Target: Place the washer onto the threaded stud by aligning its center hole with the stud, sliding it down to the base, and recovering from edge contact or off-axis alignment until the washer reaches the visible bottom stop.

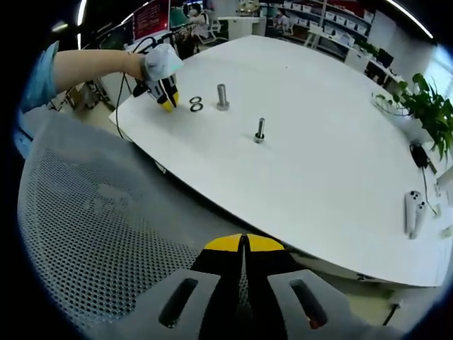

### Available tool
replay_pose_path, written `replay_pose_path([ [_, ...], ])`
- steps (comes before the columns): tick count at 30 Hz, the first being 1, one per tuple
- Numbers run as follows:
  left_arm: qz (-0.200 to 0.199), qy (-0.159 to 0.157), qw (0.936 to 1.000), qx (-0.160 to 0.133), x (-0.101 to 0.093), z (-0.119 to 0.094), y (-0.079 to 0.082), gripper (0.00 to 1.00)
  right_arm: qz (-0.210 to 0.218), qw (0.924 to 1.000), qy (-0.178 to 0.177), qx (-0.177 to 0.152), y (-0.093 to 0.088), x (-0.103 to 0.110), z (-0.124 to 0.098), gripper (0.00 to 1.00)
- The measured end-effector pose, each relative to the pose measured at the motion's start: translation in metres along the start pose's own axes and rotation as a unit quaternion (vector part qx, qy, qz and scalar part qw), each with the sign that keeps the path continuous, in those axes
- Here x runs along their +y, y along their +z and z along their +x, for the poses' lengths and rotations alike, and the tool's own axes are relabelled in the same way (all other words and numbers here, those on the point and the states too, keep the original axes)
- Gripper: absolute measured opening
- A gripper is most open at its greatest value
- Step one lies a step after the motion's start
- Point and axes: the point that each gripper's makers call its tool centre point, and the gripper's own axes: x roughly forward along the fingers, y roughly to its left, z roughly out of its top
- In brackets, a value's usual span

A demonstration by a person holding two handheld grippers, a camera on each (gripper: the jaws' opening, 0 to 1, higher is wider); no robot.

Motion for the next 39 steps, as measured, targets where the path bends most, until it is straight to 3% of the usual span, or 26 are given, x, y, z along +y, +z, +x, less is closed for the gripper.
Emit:
replay_pose_path([
  [13, -0.024, 0.001, 0.9997, 0.008, 0.001, 0.0, 0.0, 0.08, 0.002, 1.0, -0.001, -0.003, 0.0, 0.0, 0.0, 0.04],
  [18, -0.002, 0.005, 0.9999, 0.012, -0.001, 0.0, 0.0, 0.08, 0.003, 1.0, 0.0, -0.006, 0.001, 0.0, 0.0, 0.04],
  [19, 0.014, 0.004, 0.9999, 0.008, -0.001, 0.0, 0.0, 0.08, 0.003, 1.0, 0.0, -0.006, 0.001, 0.0, 0.0, 0.04],
  [22, 0.002, 0.007, 0.9999, -0.012, 0.0, -0.001, -0.001, 0.07, 0.002, 1.0, 0.0, -0.003, 0.001, 0.0, 0.0, 0.04],
  [27, -0.068, -0.006, 0.9956, -0.063, 0.005, -0.001, -0.001, 0.07, 0.004, 1.0, -0.001, -0.004, 0.001, 0.0, 0.0, 0.04],
  [30, -0.047, 0.016, 0.9963, -0.07, 0.017, -0.002, 0.0, 0.1, 0.004, 1.0, -0.001, -0.004, 0.002, 0.0, 0.0, 0.04],
  [32, -0.039, 0.027, 0.9956, -0.082, 0.025, -0.003, 0.006, 0.1, 0.003, 1.0, 0.0, -0.004, 0.002, 0.0, 0.001, 0.04],
  [35, -0.035, 0.055, 0.9918, -0.11, 0.044, -0.008, 0.022, 0.2, 0.0, 1.0, 0.001, -0.003, 0.002, 0.0, 0.001, 0.04],
  [37, -0.006, 0.059, 0.993, -0.103, 0.05, -0.013, 0.026, 0.23, 0.0, 1.0, 0.002, -0.003, 0.002, 0.0, 0.001, 0.04],
  [39, -0.009, 0.05, 0.9933, -0.103, 0.055, -0.011, 0.03, 0.25, -0.001, 1.0, 0.002, -0.002, 0.002, 0.0, 0.001, 0.04],
])
